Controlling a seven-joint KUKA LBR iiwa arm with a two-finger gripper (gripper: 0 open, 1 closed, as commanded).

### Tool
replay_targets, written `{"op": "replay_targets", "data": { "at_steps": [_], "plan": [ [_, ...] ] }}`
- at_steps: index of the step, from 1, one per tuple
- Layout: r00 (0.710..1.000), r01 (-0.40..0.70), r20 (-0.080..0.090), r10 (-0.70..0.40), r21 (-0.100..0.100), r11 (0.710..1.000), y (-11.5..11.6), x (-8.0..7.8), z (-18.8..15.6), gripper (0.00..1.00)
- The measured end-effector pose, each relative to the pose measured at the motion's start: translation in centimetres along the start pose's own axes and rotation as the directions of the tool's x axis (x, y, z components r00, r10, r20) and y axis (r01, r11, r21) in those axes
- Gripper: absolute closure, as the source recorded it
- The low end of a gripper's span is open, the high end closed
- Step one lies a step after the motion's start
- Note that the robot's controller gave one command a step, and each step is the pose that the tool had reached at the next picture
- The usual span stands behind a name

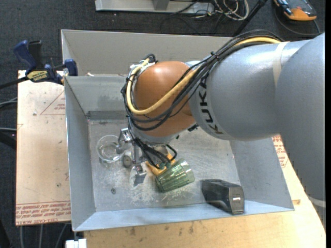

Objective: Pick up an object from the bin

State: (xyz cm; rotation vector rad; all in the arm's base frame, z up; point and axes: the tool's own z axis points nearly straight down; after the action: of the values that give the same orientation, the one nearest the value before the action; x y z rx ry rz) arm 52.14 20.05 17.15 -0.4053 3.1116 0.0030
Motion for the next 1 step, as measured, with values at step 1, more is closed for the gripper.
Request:
{"op": "replay_targets", "data": {
  "at_steps": [1],
  "plan": [
    [0.97,-0.245,-0.005,0.245,0.001,0.97,-3.96,0.85,0.63,0.0]
  ]
}}
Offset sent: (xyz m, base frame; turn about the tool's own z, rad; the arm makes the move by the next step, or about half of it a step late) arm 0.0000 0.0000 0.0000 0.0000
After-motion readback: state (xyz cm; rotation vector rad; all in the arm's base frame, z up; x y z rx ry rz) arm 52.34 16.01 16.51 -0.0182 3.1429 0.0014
